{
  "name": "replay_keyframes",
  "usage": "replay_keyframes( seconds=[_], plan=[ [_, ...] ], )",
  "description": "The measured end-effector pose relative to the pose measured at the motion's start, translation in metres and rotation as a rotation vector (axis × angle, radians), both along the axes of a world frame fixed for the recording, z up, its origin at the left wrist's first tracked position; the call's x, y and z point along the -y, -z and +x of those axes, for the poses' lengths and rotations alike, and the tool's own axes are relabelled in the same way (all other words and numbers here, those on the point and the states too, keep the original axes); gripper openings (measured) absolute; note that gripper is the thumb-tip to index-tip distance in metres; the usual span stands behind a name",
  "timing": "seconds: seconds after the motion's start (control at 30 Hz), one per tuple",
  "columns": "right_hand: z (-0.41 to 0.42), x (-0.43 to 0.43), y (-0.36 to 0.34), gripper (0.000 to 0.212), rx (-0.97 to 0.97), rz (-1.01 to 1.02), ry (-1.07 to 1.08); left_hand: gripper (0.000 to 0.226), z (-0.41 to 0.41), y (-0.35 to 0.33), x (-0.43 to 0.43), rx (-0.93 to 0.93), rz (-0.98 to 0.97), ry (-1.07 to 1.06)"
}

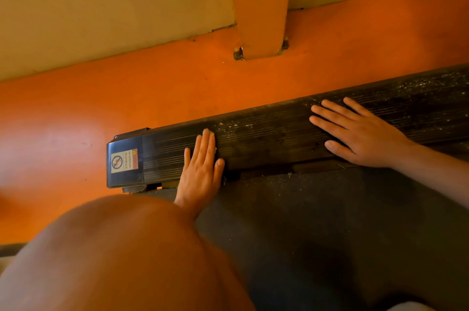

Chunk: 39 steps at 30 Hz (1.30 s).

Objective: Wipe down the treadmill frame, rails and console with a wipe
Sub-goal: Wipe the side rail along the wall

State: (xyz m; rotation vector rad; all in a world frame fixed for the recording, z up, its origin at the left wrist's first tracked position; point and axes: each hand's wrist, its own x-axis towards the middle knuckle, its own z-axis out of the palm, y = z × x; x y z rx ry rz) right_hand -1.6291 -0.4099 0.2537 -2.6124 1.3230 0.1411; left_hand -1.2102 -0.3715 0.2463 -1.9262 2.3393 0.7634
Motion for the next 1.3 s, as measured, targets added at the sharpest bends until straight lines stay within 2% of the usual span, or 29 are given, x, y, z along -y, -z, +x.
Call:
replay_keyframes(
  seconds=[0.17,0.4,0.63,0.83,1.07,1.3],
  plan=[
    [0.000,0.000,0.000,0.065,0.000,0.021,-0.001,0.063,-0.004,0.000,0.049,0.036,-0.021,0.013],
    [-0.001,0.000,0.000,0.065,0.003,0.025,0.002,0.067,-0.005,-0.006,-0.026,0.012,0.076,-0.048],
    [-0.001,0.002,-0.004,0.065,0.005,0.072,0.004,0.065,-0.007,0.000,0.037,0.021,0.004,-0.006],
    [0.000,0.001,-0.005,0.065,0.018,0.086,0.019,0.067,-0.011,-0.008,-0.031,-0.038,0.088,-0.051],
    [0.000,0.002,-0.006,0.065,0.024,0.086,0.016,0.063,-0.016,0.003,0.043,0.008,0.005,0.019],
    [0.000,0.002,-0.006,0.065,0.031,0.082,0.017,0.067,-0.021,-0.008,-0.021,-0.038,0.065,-0.035]
  ],
)
